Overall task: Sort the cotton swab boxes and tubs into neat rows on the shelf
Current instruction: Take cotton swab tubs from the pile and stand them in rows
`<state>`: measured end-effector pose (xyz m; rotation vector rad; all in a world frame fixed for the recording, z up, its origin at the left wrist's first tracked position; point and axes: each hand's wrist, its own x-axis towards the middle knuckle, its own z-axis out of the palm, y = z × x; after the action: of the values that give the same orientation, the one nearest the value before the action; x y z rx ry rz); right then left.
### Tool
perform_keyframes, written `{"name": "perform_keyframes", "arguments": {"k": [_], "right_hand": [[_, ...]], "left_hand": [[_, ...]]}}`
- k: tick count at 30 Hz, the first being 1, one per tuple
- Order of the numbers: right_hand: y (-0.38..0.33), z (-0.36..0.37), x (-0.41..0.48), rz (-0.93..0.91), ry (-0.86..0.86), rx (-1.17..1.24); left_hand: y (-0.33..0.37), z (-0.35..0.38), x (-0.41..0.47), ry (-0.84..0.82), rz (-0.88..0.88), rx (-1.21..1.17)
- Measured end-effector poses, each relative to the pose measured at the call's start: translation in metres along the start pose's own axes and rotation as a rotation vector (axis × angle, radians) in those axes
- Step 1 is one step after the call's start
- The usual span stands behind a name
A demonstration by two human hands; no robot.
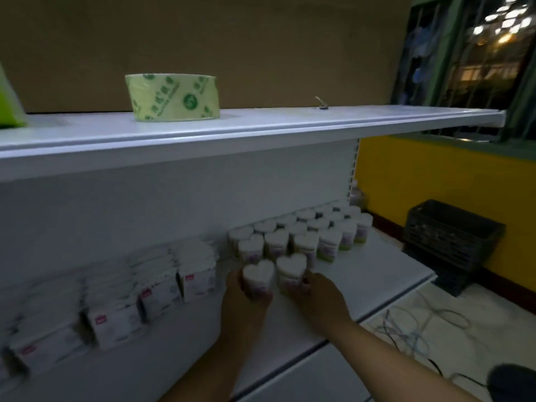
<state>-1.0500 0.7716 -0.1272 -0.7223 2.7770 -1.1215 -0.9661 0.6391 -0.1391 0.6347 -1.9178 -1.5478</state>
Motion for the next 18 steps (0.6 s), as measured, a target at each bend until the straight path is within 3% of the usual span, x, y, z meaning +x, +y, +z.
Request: {"name": "perform_keyframes", "arguments": {"k": [5, 18], "right_hand": [[0.013, -0.003, 0.024, -0.157, 0.034, -0.116], [0.03, 0.01, 0.052, -0.227, 0.071, -0.287]], "left_hand": [[-0.007, 0.015, 0.004, 0.103, 0.005, 0.061], [-0.009, 0.039, 0.023, 0.246, -0.046, 0.191]]}}
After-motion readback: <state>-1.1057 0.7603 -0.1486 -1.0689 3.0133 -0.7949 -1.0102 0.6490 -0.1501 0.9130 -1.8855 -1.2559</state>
